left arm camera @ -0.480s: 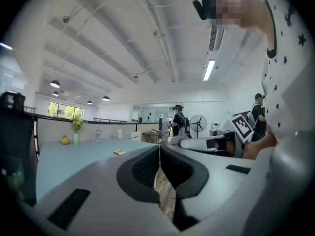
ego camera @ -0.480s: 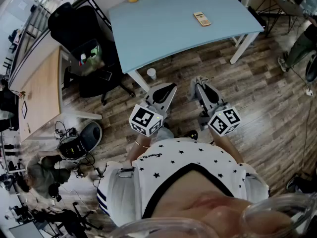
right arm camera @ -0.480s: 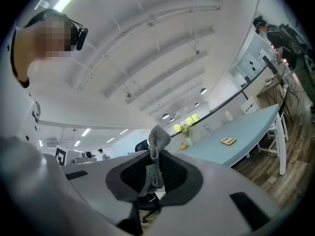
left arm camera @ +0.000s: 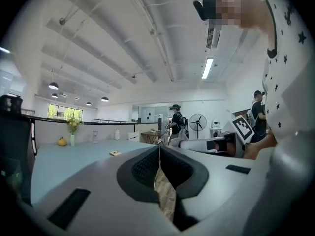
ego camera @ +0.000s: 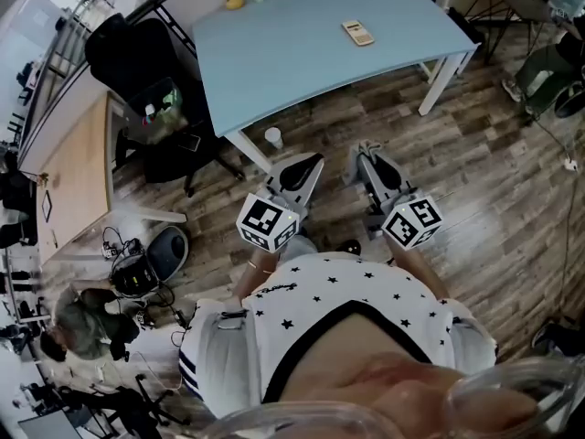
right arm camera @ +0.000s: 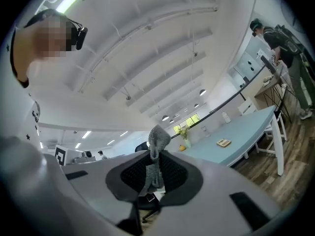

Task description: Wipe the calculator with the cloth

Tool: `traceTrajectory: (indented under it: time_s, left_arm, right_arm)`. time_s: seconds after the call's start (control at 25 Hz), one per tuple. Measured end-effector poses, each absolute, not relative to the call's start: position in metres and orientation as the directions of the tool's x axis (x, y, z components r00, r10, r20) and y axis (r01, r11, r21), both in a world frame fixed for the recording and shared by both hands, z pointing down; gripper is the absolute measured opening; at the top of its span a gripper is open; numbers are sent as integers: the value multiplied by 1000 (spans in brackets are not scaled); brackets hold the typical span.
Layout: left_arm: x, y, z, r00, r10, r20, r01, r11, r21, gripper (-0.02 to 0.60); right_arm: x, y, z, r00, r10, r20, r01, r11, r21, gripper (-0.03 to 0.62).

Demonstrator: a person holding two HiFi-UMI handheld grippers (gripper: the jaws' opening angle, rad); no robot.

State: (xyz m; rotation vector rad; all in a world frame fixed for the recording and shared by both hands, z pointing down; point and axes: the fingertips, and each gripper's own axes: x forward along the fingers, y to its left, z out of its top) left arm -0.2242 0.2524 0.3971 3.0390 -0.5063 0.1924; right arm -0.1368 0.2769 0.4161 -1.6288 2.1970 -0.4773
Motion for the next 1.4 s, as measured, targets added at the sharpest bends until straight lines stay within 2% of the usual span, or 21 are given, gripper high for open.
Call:
traceTrajectory:
  time_s: [0.28,0.52,0.8,1.04,1.4]
  left_arm:
    - [-214,267,394,946,-300,121,-304,-952,21,31]
    - [-194,279,391,970,-213,118,-215,-977,2,31]
    - [-167,297,389,984,-126,125,-126,-992,-7,31]
    - [-165,281,401,979,-153,136,-156,-988,14,31]
    - [-149,236,408,971,-211,117,-218,-975,46,31]
  right_arm:
    - [-127,295,410,-247,-961,-128,-831,277,-482,43]
    - [-112,316,402,-160,-972,-170,-837,225,-499,44]
    - [-88,336,409,-76,-984,-162,-838,151,-525,44]
    - [-79,329,420,-72,-988,-138,-833,136,-537,46]
    - [-62,277,424,-149,-983,-107,-828,183,-529,46]
